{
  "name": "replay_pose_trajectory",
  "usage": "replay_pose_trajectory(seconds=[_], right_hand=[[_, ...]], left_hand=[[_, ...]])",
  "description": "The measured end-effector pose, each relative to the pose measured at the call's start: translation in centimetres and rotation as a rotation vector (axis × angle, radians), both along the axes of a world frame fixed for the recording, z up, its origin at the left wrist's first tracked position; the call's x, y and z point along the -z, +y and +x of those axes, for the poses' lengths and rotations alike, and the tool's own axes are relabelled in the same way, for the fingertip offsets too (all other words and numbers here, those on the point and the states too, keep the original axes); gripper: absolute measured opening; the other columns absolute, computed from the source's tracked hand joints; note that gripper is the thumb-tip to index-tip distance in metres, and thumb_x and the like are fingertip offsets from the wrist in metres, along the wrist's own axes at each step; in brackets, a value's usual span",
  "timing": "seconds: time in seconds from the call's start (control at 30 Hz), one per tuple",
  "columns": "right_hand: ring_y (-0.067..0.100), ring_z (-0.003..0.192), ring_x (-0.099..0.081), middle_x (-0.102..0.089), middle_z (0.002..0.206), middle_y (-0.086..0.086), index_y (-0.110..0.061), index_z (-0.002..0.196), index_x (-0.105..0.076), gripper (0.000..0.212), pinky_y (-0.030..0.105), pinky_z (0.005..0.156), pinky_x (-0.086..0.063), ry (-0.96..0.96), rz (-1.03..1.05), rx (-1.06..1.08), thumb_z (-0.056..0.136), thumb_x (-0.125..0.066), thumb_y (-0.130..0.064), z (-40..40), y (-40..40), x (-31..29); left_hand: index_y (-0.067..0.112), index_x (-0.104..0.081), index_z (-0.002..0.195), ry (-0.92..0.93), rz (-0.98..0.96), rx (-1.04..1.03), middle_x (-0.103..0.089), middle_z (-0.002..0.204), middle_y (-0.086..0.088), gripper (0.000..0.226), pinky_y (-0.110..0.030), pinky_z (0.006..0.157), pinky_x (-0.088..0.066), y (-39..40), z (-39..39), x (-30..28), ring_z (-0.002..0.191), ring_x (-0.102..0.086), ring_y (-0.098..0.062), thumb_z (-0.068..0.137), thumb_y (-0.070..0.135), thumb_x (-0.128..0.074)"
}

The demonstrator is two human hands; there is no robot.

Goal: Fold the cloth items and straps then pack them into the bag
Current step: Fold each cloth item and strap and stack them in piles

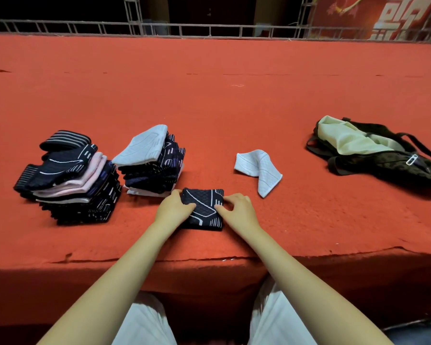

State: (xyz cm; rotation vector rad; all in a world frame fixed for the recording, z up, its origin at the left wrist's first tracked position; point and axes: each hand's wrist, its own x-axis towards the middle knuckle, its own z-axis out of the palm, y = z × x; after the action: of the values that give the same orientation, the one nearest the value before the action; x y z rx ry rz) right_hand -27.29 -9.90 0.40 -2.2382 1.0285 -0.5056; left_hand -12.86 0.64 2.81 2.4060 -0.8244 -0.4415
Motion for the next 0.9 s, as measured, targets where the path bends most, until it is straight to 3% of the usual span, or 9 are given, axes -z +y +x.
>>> replay_pose_trajectory(seconds=[0.07, 0.13, 0.27, 0.37, 0.43, 0.53, 0.67, 0.77, 0.9], right_hand=[[0.026, 0.109, -0.045, -0.063, 0.097, 0.007, -0.022, 0.082, -0.071, 0.020, 0.032, 0.090, -0.037, 0.008, 0.088, 0.054, 0.084, -0.063, -0.040, 0.7, -0.3, -0.5], [0.029, 0.105, -0.044, -0.060, 0.078, 0.006, -0.022, 0.054, -0.055, 0.034, 0.032, 0.083, -0.036, -0.035, 0.188, 0.108, 0.082, -0.061, -0.039, 1.1, -0.4, -0.8], [0.026, 0.098, -0.061, -0.069, 0.092, 0.005, -0.014, 0.085, -0.061, 0.015, 0.040, 0.085, -0.051, -0.352, 0.427, 0.183, 0.084, -0.061, -0.029, 1.3, -0.5, -2.4], [0.015, 0.083, -0.065, -0.067, 0.098, 0.008, -0.003, 0.106, -0.058, 0.020, 0.019, 0.068, -0.053, -0.619, 0.519, 0.165, 0.092, -0.056, -0.017, 1.5, -0.5, -5.1], [0.013, 0.082, -0.065, -0.067, 0.094, 0.004, -0.004, 0.106, -0.059, 0.026, 0.017, 0.066, -0.051, -0.654, 0.488, 0.162, 0.090, -0.057, -0.025, 2.5, -0.6, -7.0], [0.021, 0.094, -0.066, -0.069, 0.101, 0.006, -0.011, 0.104, -0.061, 0.042, 0.038, 0.082, -0.053, -0.689, 0.454, 0.123, 0.078, -0.054, -0.043, 4.7, -0.5, -10.2], [0.017, 0.084, -0.062, -0.067, 0.095, 0.004, -0.012, 0.096, -0.063, 0.021, 0.033, 0.076, -0.048, -0.683, 0.415, -0.036, 0.092, -0.047, -0.026, 8.5, 0.3, -14.9], [0.021, 0.077, -0.059, -0.062, 0.079, 0.001, -0.018, 0.075, -0.058, 0.016, 0.038, 0.070, -0.049, -0.574, 0.368, -0.137, 0.083, -0.049, -0.029, 12.2, 0.9, -16.9], [0.024, 0.073, -0.058, -0.061, 0.074, 0.007, -0.014, 0.068, -0.057, 0.023, 0.040, 0.069, -0.050, -0.384, 0.254, -0.204, 0.087, -0.052, -0.025, 16.1, 1.9, -17.2]], left_hand=[[0.010, -0.045, 0.133, 0.088, -0.023, 0.046, -0.057, 0.130, -0.009, 0.057, -0.028, 0.093, -0.040, -0.1, -0.4, -0.6, 0.118, -0.054, -0.025, 0.082, 0.026, -0.067], [0.011, -0.044, 0.136, 0.113, -0.096, 0.100, -0.056, 0.133, -0.007, 0.057, -0.024, 0.093, -0.038, -0.1, -1.1, -1.3, 0.119, -0.053, -0.022, 0.084, 0.019, -0.065], [0.014, -0.034, 0.145, 0.070, -0.303, 0.225, -0.048, 0.142, -0.005, 0.058, -0.018, 0.095, -0.031, -0.2, -2.5, -4.4, 0.127, -0.047, -0.018, 0.091, 0.012, -0.054], [0.017, -0.032, 0.146, -0.017, -0.426, 0.268, -0.045, 0.143, -0.001, 0.053, -0.015, 0.093, -0.029, -0.5, -2.6, -7.5, 0.128, -0.044, -0.015, 0.095, 0.013, -0.047], [0.019, -0.035, 0.144, -0.077, -0.500, 0.245, -0.047, 0.141, -0.001, 0.049, -0.016, 0.091, -0.029, -0.5, -2.4, -9.4, 0.126, -0.046, -0.015, 0.096, 0.013, -0.042], [0.020, -0.041, 0.140, -0.128, -0.589, 0.195, -0.054, 0.133, -0.001, 0.045, -0.021, 0.089, -0.033, -0.3, -0.9, -11.7, 0.119, -0.050, -0.017, 0.096, 0.011, -0.040], [0.017, -0.046, 0.136, -0.214, -0.640, 0.067, -0.058, 0.128, -0.004, 0.042, -0.021, 0.083, -0.035, 0.6, 3.4, -14.4, 0.114, -0.054, -0.019, 0.094, 0.011, -0.043], [0.016, -0.041, 0.139, -0.256, -0.557, -0.044, -0.053, 0.135, -0.009, 0.046, -0.027, 0.085, -0.035, 1.8, 6.9, -15.6, 0.115, -0.052, -0.027, 0.094, 0.012, -0.041], [0.018, -0.036, 0.142, -0.207, -0.420, -0.146, -0.051, 0.134, -0.016, 0.051, -0.036, 0.078, -0.044, 3.1, 10.6, -14.9, 0.088, -0.058, -0.030, 0.092, 0.010, -0.037]])
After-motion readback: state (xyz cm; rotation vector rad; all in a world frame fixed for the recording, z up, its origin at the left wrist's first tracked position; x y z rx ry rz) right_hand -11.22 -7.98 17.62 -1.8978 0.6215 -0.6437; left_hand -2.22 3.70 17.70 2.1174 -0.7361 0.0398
